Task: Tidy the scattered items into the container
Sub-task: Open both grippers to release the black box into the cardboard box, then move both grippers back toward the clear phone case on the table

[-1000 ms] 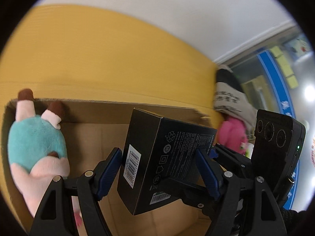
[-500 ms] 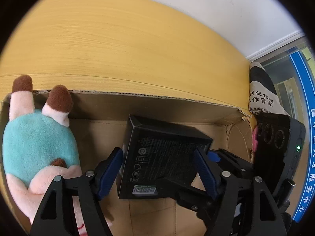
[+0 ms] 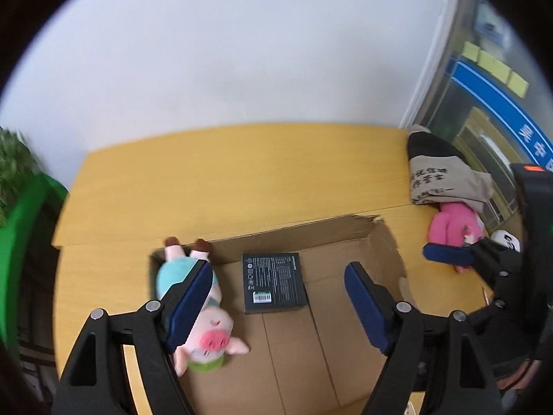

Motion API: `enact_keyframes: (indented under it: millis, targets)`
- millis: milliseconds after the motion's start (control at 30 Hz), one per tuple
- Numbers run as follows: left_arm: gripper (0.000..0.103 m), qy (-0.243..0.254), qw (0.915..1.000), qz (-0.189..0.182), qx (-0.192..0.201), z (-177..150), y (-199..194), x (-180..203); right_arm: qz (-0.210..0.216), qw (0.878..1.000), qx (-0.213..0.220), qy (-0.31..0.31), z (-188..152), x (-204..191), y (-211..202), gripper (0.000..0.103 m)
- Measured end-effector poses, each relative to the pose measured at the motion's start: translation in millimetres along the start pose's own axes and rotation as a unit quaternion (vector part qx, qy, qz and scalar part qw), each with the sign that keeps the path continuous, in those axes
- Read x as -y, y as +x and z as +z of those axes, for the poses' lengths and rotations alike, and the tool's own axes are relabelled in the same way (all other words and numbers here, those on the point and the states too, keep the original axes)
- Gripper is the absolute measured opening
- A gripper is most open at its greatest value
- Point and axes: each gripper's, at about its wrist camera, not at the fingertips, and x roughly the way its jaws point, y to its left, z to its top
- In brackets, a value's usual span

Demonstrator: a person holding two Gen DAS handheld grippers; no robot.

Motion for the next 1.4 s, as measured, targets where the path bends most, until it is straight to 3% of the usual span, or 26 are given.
enact_keyframes:
  millis: [33, 67, 100, 133, 233, 267, 300, 333, 367, 433, 533, 733, 833, 967, 1033, 1167, 1300, 1400]
  targets:
    - [0.077, -0.004, 1.0, -0.003, 0.004, -4.0, -15.4, 0.1, -0.012, 1.0, 0.009, -0.011, -6.6, -3.6, -20.7, 0.096]
    - [0.053, -0.011, 0.9998, -0.014, 0.011, -8.5, -30.8, -0.8, -0.023, 0.999, 0.015, -0.021, -15.0, -11.0, -40.5, 0.062]
    - [0.026, -0.022, 0.9991, -0.032, 0.015, -12.5, -43.6, -0.4, -0.022, 0.999, 0.011, -0.02, -20.7, -15.5, -51.0, 0.008]
    - [0.007, -0.035, 0.9981, -0.05, 0.01, -16.7, -52.1, -1.6, -0.015, 1.0, 0.001, -0.01, -26.5, -17.9, -59.7, 0.003]
    - [0.004, -0.055, 0.997, -0.054, 0.007, -36.7, -76.9, -3.9, -0.019, 1.0, -0.001, 0.013, -49.8, -24.1, -93.0, 0.004]
    - [0.007, -0.053, 0.9973, -0.049, 0.01, -43.5, -85.4, -0.3, -0.026, 1.0, 0.006, 0.011, -57.3, -29.9, -104.0, 0.015]
    - [0.014, -0.053, 0.9976, -0.042, 0.013, -50.3, -93.8, 2.5, -0.025, 1.0, 0.01, 0.012, -63.2, -36.0, -110.6, 0.062]
    - [0.045, -0.053, 0.9979, -0.035, 0.011, -56.2, -98.9, 6.5, -0.021, 1.0, 0.015, 0.015, -70.8, -38.9, -120.1, 0.088]
    - [0.084, -0.053, 0.9981, -0.031, 0.008, -62.3, -102.0, 11.9, -0.02, 0.999, 0.028, 0.017, -79.1, -40.8, -131.1, 0.101]
    - [0.089, -0.058, 0.9978, -0.03, 0.013, -79.3, -112.2, 14.8, -0.026, 0.998, 0.048, 0.016, -92.5, -43.2, -144.3, 0.102]
    - [0.089, -0.075, 0.9953, -0.06, -0.013, -109.4, -113.3, 17.9, -0.037, 0.999, 0.03, 0.025, -124.6, -27.2, -143.2, 0.102]
    - [0.089, -0.099, 0.9881, -0.078, -0.088, -173.2, -90.3, 24.8, -0.04, 0.994, -0.055, 0.087, -226.6, 36.7, -103.8, 0.102]
    - [0.089, -0.109, 0.9811, -0.105, -0.121, -205.3, -70.6, 38.0, -0.052, 0.988, -0.11, 0.092, -282.3, 61.1, -65.6, 0.102]
    - [0.089, -0.106, 0.9727, -0.11, -0.175, -248.7, -30.4, 56.2, -0.035, 0.979, -0.174, 0.098, -347.1, 77.9, -12.5, 0.088]
    - [0.089, -0.106, 0.9673, -0.101, -0.207, -271.9, -5.1, 65.8, -0.025, 0.976, -0.19, 0.102, -362.3, 82.1, 6.1, 0.082]
    - [0.089, -0.112, 0.9578, -0.111, -0.24, -310.5, 39.5, 82.7, -0.022, 0.977, -0.187, 0.1, -367.9, 84.7, 25.4, 0.081]
    - [0.089, -0.149, 0.9463, -0.099, -0.269, -332.8, 75.7, 83.9, -0.015, 0.981, -0.175, 0.086, -364.8, 87.5, 37.0, 0.081]
    - [0.089, -0.165, 0.943, -0.091, -0.274, -342.5, 89.3, 86.5, -0.022, 0.979, -0.183, 0.086, -364.3, 93.3, 43.8, 0.081]
